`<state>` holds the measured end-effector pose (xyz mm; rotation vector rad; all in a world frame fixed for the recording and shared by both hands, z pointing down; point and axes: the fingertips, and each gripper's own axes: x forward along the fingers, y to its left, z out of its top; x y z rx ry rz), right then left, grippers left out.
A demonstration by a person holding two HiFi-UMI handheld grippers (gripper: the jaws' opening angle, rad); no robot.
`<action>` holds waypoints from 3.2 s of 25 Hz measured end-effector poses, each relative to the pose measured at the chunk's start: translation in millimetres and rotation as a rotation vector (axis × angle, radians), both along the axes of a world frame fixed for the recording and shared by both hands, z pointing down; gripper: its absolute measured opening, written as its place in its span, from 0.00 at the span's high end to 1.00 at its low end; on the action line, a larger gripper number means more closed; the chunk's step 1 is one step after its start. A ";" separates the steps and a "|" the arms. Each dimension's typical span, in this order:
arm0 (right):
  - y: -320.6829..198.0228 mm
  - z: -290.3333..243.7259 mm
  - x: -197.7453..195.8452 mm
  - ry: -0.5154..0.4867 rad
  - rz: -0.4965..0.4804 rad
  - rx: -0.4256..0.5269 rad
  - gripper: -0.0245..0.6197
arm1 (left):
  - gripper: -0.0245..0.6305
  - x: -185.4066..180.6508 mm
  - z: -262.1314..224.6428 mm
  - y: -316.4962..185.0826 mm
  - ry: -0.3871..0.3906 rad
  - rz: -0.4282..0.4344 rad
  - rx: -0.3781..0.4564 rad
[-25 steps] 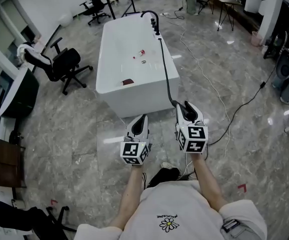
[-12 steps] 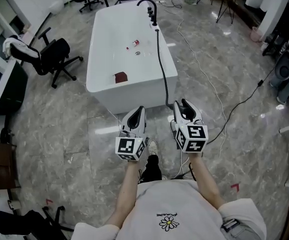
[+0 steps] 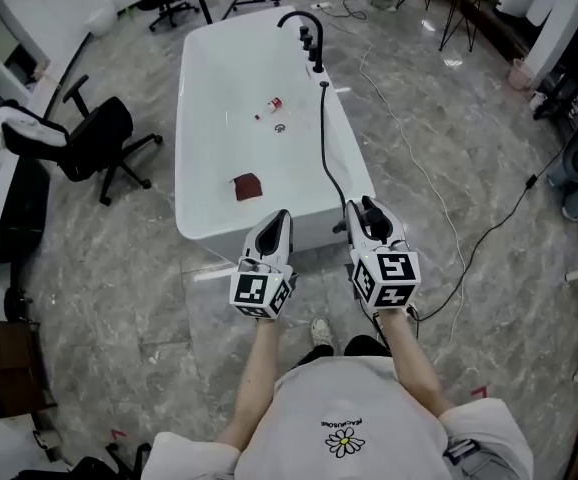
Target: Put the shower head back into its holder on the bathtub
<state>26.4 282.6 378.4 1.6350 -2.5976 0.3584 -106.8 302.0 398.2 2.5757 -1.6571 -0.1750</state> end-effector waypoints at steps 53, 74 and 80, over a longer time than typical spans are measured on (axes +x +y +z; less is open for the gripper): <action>-479.3 -143.3 -75.0 -0.242 -0.056 0.137 0.79 | 0.77 5.5 238.4 -472.4 -0.076 0.288 -0.555; -543.7 -187.2 28.6 -0.177 -0.149 0.253 0.79 | 0.88 -15.6 152.2 -649.2 -0.040 -0.276 -0.291; -529.9 -195.6 24.5 -0.244 -0.096 0.269 0.79 | 0.88 -18.0 -26.8 -705.6 -0.097 -0.157 0.108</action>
